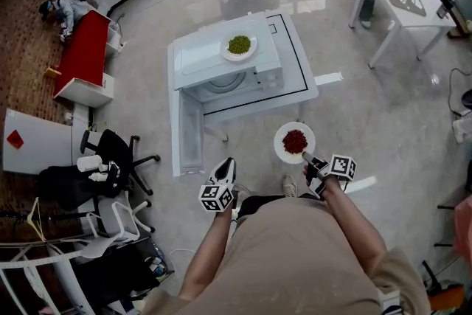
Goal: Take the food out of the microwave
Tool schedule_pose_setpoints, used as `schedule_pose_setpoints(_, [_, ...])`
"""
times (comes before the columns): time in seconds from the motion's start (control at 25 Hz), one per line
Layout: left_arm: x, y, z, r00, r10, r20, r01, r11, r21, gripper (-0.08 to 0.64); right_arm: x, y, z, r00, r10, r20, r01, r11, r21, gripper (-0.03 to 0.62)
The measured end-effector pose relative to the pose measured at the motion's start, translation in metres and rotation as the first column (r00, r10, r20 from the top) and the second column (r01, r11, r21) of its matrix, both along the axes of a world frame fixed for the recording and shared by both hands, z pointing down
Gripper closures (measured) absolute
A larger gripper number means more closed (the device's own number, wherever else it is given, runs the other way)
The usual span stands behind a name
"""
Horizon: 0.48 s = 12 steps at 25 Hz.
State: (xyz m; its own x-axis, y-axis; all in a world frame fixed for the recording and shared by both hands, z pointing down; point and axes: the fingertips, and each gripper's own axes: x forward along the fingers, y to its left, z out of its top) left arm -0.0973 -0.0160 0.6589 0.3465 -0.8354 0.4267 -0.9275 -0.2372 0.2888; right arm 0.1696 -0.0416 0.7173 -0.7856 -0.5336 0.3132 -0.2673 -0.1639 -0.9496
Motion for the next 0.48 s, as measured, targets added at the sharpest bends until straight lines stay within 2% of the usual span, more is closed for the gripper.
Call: schedule_pose_setpoints(0.48, [-0.0034,0.0028,0.0013,1.0,-0.011,-0.017,0.011,1.0,-0.007,0.549,-0.0084,0.0015,-0.0041,1.0,-0.003,0.009,0.003,1.0,0.001,0.577])
